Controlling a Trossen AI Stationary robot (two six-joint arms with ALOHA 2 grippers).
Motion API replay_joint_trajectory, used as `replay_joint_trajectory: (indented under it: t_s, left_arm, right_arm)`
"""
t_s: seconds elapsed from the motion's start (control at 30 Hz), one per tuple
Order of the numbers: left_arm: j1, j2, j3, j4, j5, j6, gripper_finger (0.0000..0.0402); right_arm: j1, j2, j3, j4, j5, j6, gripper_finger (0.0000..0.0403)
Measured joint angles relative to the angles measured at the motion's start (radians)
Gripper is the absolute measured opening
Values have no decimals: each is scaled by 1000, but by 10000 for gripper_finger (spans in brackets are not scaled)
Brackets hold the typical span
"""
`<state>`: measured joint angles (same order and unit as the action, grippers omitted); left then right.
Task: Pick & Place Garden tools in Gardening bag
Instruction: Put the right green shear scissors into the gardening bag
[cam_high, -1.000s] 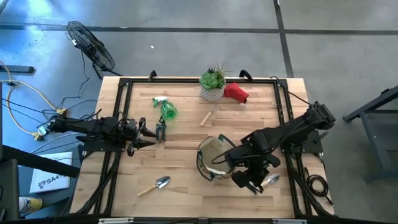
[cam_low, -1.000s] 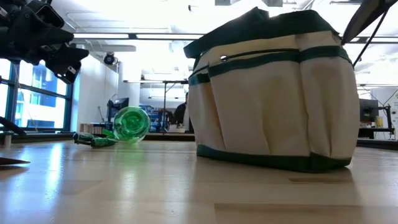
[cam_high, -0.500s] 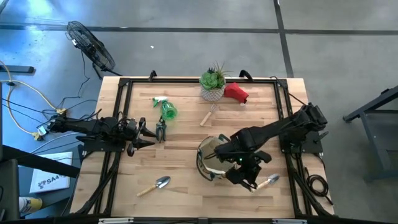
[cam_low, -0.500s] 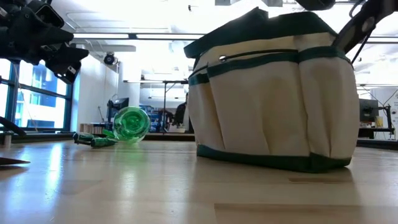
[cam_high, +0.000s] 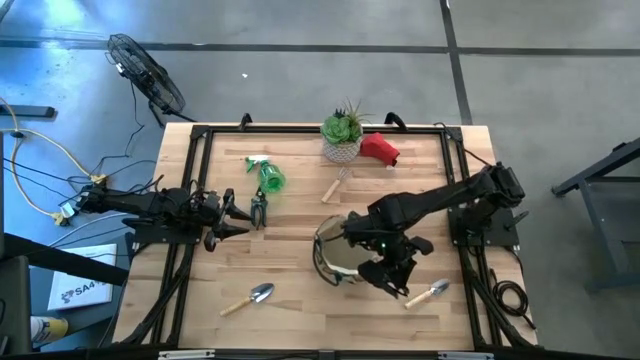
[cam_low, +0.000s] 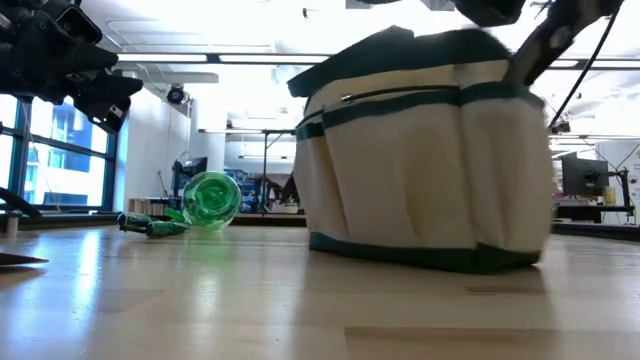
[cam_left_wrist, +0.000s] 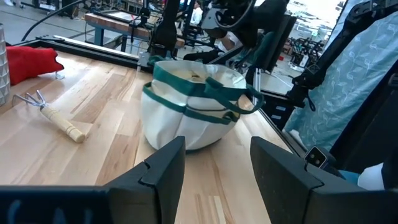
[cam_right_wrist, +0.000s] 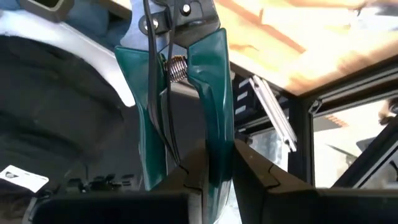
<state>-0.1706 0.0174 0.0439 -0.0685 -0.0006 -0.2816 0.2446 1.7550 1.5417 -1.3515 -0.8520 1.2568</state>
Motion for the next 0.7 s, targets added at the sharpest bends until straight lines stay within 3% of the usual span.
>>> replay_joint_trajectory:
  t_s: [0.43, 0.7]
  left_arm:
    - [0, 0, 0, 0, 0, 0, 180]
    - [0, 0, 0, 0, 1, 0, 180]
  right_arm:
    - [-25, 17, 0, -14, -17, -7, 35]
    - [-35, 80, 0, -37, -67, -105, 35]
